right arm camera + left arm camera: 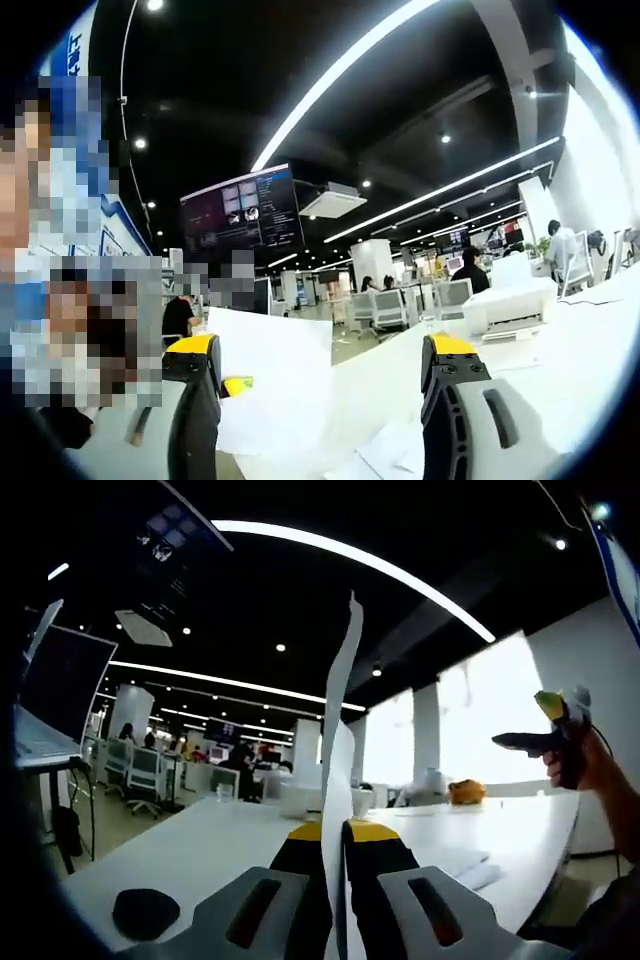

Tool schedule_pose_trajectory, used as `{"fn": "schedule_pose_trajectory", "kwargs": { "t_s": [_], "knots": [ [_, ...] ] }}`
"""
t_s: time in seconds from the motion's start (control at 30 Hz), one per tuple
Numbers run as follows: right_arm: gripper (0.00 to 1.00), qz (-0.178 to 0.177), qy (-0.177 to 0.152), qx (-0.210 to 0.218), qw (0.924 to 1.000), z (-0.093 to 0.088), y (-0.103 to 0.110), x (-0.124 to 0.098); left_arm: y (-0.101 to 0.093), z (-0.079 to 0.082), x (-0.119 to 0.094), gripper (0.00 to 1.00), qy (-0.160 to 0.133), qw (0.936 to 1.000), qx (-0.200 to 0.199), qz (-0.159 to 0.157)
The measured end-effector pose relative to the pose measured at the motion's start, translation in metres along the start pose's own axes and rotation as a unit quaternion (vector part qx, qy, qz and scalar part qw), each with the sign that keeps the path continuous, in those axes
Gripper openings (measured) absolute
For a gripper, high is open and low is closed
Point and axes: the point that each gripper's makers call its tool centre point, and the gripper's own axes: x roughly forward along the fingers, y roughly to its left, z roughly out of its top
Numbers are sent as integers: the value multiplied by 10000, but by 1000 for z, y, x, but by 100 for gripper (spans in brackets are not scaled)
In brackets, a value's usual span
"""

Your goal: Organize the stack of printing papers by aligning and flattening the scattered papers on the table

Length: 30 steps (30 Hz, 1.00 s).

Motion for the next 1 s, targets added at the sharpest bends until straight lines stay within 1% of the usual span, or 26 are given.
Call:
{"fn": "schedule_pose_trajectory", "kwargs": {
  "t_s": [0.03, 0.07, 0.17, 0.2, 0.23, 0.27, 0.3, 0.33, 0.37, 0.4, 0.47, 0.6, 0.63, 0.7, 0.77, 0.9, 0.93, 1.0],
  "knots": [
    [78, 1, 8, 0, 10000, 0, 0, 1, -1, 1, 0, 6, -6, 10000, -56, -46],
    [78, -7, 21, -6, 10000, -1, -1, 1, -4, 5, 1, 6, -76, 9996, -241, -105],
    [79, -93, -17, -11, 10000, 0, -5, -2, -7, 14, 1, 6, -254, 9980, -531, -229],
    [79, -115, -21, -22, 9999, -1, -7, -2, -9, 15, 1, 6, -248, 9982, -470, -265],
    [80, -155, 2, -28, 9999, -3, -10, -1, -8, 14, 1, 6, -220, 9991, -282, -213],
    [80, -211, 36, -9, 9998, -6, -13, 0, -7, 13, 0, 6, -219, 9993, -228, -173],
    [81, -251, 58, 11, 9997, -9, -16, 1, -7, 12, 1, 6, -231, 9992, -265, -178],
    [81, -281, 103, 41, 9995, -18, -23, 8, -7, 12, 1, 6, -286, 9986, -400, -212],
    [81, -296, 140, 64, 9994, -21, -25, 9, -7, 12, 2, 6, -363, 9974, -576, -246],
    [82, -316, 182, 83, 9993, -25, -25, 11, -6, 12, 3, 6, -381, 9968, -659, -263],
    [83, -358, 212, 75, 9991, -28, -27, 12, -6, 12, 5, 5, -384, 9965, -684, -281],
    [84, -548, 319, 79, 9980, -36, -40, 8, -15, 30, 2, 6, -830, 9887, -1111, -573],
    [85, -576, 327, 104, 9977, -37, -42, 6, -13, 33, 0, 5, -893, 9862, -1281, -555],
    [84, -603, 346, 155, 9975, -37, -44, 4, -10, 31, -1, 5, -892, 9864, -1289, -502],
    [85, -604, 317, 163, 9975, -34, -40, 2, -5, 27, -2, 6, -896, 9869, -1285, -394],
    [85, -605, 322, 32, 9976, -27, -38, 4, -1, 24, -4, 6, -912, 9861, -1349, -334],
    [85, -618, 325, 1, 9976, -24, -41, 4, -1, 20, -4, 6, -841, 9887, -1210, -266],
    [85, -654, 274, -51, 9975, -21, -43, 3, -1, 19, -5, 6, -829, 9902, -1103, -223]
  ]
}}
